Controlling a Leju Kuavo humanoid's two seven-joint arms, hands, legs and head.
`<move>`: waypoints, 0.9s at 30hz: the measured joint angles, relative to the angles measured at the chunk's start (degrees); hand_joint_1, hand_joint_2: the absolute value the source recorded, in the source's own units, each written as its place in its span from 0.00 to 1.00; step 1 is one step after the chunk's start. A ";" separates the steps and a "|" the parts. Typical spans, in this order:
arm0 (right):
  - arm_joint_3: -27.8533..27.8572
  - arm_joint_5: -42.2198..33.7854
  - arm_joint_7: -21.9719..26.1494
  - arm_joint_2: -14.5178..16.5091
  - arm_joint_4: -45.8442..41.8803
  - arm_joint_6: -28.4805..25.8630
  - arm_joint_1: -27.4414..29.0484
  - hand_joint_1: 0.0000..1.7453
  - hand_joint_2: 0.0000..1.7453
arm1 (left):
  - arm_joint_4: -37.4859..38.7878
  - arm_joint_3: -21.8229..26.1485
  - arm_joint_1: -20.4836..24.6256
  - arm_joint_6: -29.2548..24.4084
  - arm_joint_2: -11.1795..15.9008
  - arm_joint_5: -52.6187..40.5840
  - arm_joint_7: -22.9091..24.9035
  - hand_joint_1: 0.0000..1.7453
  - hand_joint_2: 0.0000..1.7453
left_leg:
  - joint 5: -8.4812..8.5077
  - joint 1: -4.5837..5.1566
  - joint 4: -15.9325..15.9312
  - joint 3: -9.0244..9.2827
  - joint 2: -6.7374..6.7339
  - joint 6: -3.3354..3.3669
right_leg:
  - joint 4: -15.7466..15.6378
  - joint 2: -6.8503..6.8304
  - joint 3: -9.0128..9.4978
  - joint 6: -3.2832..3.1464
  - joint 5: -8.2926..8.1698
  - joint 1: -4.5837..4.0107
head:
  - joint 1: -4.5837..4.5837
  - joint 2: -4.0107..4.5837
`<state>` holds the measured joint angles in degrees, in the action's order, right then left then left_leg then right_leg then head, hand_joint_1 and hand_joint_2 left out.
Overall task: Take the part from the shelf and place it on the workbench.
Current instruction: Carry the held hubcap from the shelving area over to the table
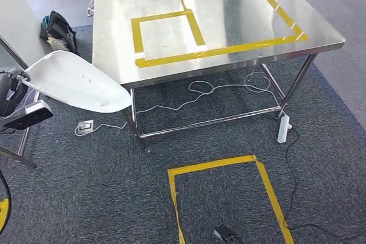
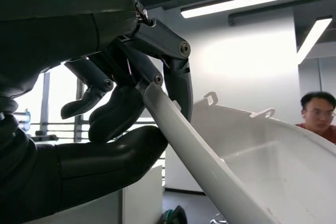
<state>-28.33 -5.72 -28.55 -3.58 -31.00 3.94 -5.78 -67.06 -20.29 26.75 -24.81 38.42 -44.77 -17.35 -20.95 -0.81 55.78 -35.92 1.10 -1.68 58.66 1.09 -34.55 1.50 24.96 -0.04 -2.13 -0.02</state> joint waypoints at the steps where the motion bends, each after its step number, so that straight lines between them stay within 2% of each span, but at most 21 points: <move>1: -0.04 -0.21 0.00 0.01 0.08 0.09 -0.24 0.00 0.00 | 0.42 -0.19 0.04 -0.60 -0.34 -0.26 -0.45 1.00 1.00 | 0.03 -0.02 -0.02 -0.03 0.00 -0.20 | 0.00 -0.01 -0.03 -0.04 -0.02 -0.01 | 0.00 0.00; 5: -0.55 -0.50 0.00 0.01 0.39 0.99 -1.15 0.00 0.00 | 4.41 -1.52 2.11 -1.56 -2.34 0.16 -2.22 1.00 1.00 | 0.18 -0.01 -0.02 -0.23 0.02 -0.45 | 0.00 -0.09 -0.15 -0.08 -0.18 0.00 | 0.02 0.00; 11: -2.07 -0.05 0.00 0.16 1.30 2.72 -3.44 0.00 0.00 | 19.90 -3.68 10.39 -4.57 -7.22 2.09 -9.15 1.00 1.00 | 0.40 0.17 0.09 -0.51 0.04 -0.31 | -0.04 -0.13 -0.34 0.12 -0.58 0.17 | 0.03 0.00; 19: -3.56 0.21 -0.13 1.17 3.29 3.90 -5.93 0.00 0.00 | 34.04 -6.49 17.14 -6.61 -13.61 1.26 -11.58 1.00 1.00 | 0.60 0.29 0.12 -0.70 0.04 -0.10 | -0.10 -0.14 -0.47 0.36 -0.83 0.31 | 0.02 0.00; 24: -4.44 -0.59 -0.16 1.76 4.42 4.08 -7.00 0.00 0.00 | 38.30 -8.19 19.23 -4.62 -15.97 3.58 -14.20 1.00 1.00 | 0.65 0.29 0.17 -0.75 0.03 -0.09 | -0.11 -0.12 -0.60 0.38 -0.86 0.33 | 0.02 0.00; 26: -4.19 -2.45 -0.13 1.94 4.76 2.85 -6.87 0.00 0.00 | 34.86 -10.40 18.81 0.09 -16.35 6.38 -13.76 1.00 1.00 | 0.71 0.29 0.23 -0.84 0.05 -0.06 | -0.11 -0.20 -0.66 0.38 -0.87 0.33 | -0.01 0.00; 27: -3.93 -3.12 -0.10 1.91 4.81 2.48 -6.58 0.00 0.00 | 30.92 -11.98 18.31 2.92 -16.23 7.11 -11.56 1.00 1.00 | 0.75 0.28 0.24 -0.95 0.11 -0.03 | -0.11 -0.31 -0.68 0.38 -0.87 0.32 | 0.01 0.00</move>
<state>-32.27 -8.84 -28.65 -1.67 -26.18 6.42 -12.36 -36.14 -32.27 45.07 -21.89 22.19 -37.66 -28.91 -20.20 -0.53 56.03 -36.87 1.21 -1.71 58.55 0.78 -35.24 1.89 24.09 0.28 -2.13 -0.02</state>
